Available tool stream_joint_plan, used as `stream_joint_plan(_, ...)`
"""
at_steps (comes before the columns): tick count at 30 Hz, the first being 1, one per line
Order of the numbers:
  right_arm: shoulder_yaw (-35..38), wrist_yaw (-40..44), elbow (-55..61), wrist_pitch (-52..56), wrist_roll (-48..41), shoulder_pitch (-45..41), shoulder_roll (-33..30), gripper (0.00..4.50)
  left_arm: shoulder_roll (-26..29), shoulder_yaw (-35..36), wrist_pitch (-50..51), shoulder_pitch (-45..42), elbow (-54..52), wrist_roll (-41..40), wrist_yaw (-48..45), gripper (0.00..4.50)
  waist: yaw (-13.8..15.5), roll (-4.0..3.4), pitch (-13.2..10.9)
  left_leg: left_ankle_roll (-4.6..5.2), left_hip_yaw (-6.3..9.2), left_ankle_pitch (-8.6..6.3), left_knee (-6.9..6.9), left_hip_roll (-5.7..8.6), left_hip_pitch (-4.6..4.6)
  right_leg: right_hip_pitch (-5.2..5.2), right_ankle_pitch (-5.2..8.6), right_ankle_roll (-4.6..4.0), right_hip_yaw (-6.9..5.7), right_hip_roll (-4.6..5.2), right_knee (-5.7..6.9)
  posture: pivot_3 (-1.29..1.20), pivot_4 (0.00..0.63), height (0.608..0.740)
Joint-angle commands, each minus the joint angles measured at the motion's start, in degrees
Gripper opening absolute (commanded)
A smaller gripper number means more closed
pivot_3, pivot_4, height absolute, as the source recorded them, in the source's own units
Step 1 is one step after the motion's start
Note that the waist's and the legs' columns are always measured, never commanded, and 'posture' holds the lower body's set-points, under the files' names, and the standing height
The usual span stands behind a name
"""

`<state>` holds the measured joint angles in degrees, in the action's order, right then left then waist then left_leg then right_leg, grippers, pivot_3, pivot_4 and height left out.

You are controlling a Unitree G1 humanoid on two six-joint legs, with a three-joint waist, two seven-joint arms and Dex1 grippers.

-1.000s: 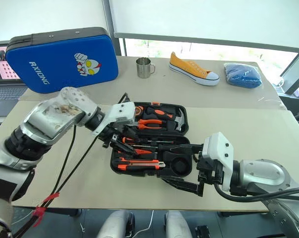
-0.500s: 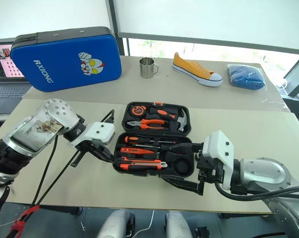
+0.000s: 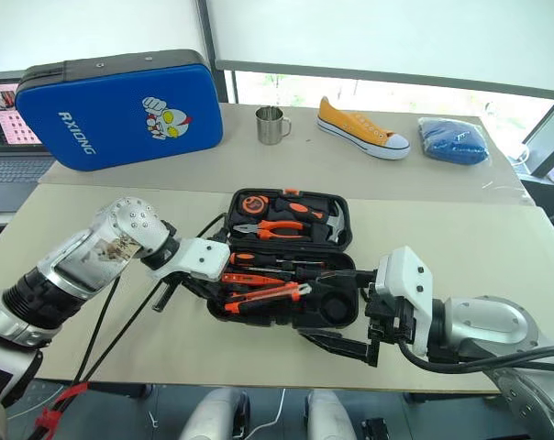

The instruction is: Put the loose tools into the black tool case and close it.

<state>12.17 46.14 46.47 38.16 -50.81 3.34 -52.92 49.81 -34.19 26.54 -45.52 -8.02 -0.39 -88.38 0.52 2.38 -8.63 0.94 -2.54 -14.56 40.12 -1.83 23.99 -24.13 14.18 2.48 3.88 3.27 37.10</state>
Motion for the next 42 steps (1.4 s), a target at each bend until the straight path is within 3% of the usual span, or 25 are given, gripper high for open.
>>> stream_joint_plan(1, 2.0, 0.7, 1.2, -0.7, -0.3, 0.3, -0.7, 4.50, -0.3, -1.3, -2.1, 1.3, 0.9, 2.8, 0.0, 0.05, 0.0, -0.01, 0.0, 0.00, 0.01, 0.00, 0.00, 0.00, -0.03, 0.03, 0.00, 0.00, 0.00, 0.00, 0.00, 0.00, 0.150, 0.739)
stream_joint_plan(6, 1.8, 0.5, 1.3, -0.7, -0.4, 0.3, -0.5, 4.50, -2.0, 1.0, -1.1, -1.1, 2.3, 1.6, -1.0, 0.05, 0.1, -0.02, 0.0, 0.00, -0.02, 0.00, 0.00, 0.01, -0.17, 0.17, 0.00, 0.00, 0.01, 0.01, 0.00, 0.00, 0.150, 0.739)
stream_joint_plan(10, 1.6, 0.5, 1.4, -0.6, -0.4, 0.4, -0.5, 4.50, -1.9, 4.1, 2.6, -6.2, 2.0, -7.4, -4.1, 0.05, 0.2, 0.01, 0.0, 0.00, -0.02, 0.00, 0.03, 0.01, -0.09, 0.10, 0.00, 0.01, 0.00, 0.01, 0.00, 0.00, 0.150, 0.739)
stream_joint_plan(13, 1.4, 0.5, 1.3, -0.6, -0.3, 0.2, -0.5, 4.50, -3.8, 3.9, 4.3, -9.0, 2.9, -9.7, -4.1, 0.05, 0.2, 0.00, 0.0, 0.00, 0.04, 0.00, 0.06, 0.01, 0.03, 0.01, 0.00, 0.01, -0.02, 0.02, 0.01, 0.00, 0.150, 0.739)
stream_joint_plan(21, 1.8, -0.6, 2.0, 0.1, -1.1, -0.2, -0.7, 4.50, -16.0, -2.5, -1.1, -12.1, 11.6, 0.4, 2.7, 0.05, 0.1, 0.01, 0.0, 0.00, 0.05, 0.00, 0.09, 0.05, 0.05, 0.04, -0.01, 0.02, -0.02, 0.01, 0.00, 0.00, 0.150, 0.739)
stream_joint_plan(35, 3.3, -3.9, 4.2, 1.7, -3.0, 1.6, -0.8, 4.50, -17.8, -6.2, -7.1, -8.0, 10.9, 5.0, 0.2, 0.05, 0.0, -0.01, 0.0, 0.01, 0.09, 0.00, 0.08, 0.04, 0.07, 0.02, -0.01, 0.02, -0.01, 0.01, 0.00, 0.00, 0.150, 0.739)
stream_joint_plan(42, 3.3, -4.7, 4.3, 2.0, -3.8, 1.3, -1.3, 4.50, -20.4, -2.4, -5.9, -10.6, 12.9, 4.1, 1.8, 0.05, 0.3, -0.01, 0.0, 0.02, 0.10, -0.01, 0.13, 0.07, 0.08, 0.06, -0.02, 0.05, -0.01, 0.03, -0.01, 0.00, 0.150, 0.739)
